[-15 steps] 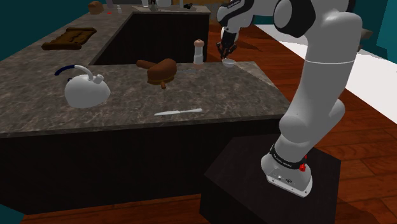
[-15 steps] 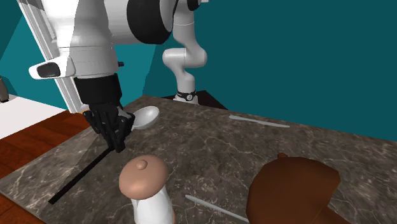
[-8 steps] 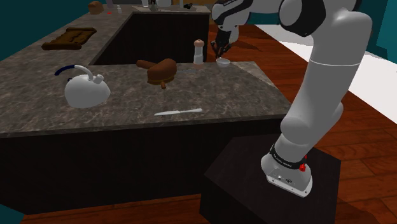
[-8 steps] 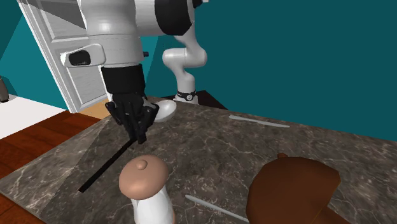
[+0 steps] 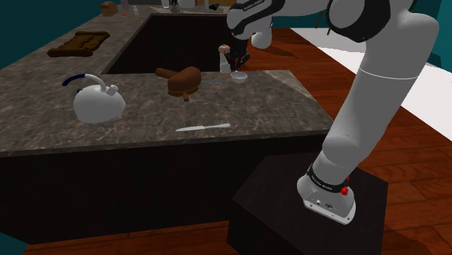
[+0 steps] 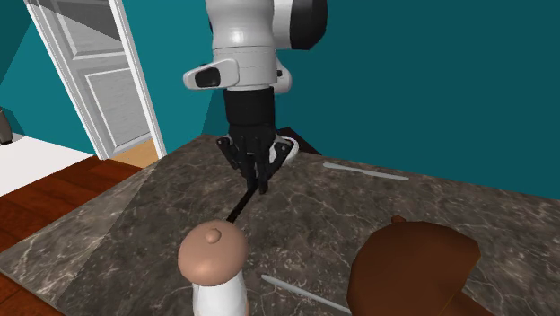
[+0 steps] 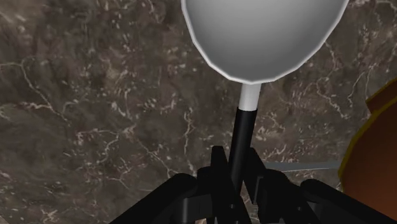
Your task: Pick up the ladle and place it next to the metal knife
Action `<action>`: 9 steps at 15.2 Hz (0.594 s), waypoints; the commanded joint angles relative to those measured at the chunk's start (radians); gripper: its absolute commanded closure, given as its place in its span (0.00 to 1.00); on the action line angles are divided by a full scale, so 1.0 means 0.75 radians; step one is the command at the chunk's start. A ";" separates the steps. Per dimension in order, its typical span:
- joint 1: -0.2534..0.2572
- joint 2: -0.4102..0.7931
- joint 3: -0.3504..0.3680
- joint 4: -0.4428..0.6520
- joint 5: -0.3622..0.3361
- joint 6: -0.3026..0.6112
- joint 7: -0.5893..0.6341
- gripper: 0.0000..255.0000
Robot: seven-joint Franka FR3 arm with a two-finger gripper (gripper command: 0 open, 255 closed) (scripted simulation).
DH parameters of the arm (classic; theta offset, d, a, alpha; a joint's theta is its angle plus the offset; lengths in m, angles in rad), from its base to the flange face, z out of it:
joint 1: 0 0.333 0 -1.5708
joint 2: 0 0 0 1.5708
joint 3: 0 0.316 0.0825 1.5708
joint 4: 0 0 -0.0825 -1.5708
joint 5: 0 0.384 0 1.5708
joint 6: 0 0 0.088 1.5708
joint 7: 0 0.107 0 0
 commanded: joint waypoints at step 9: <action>0.175 -0.012 0.123 -0.018 -0.072 0.017 0.335 1.00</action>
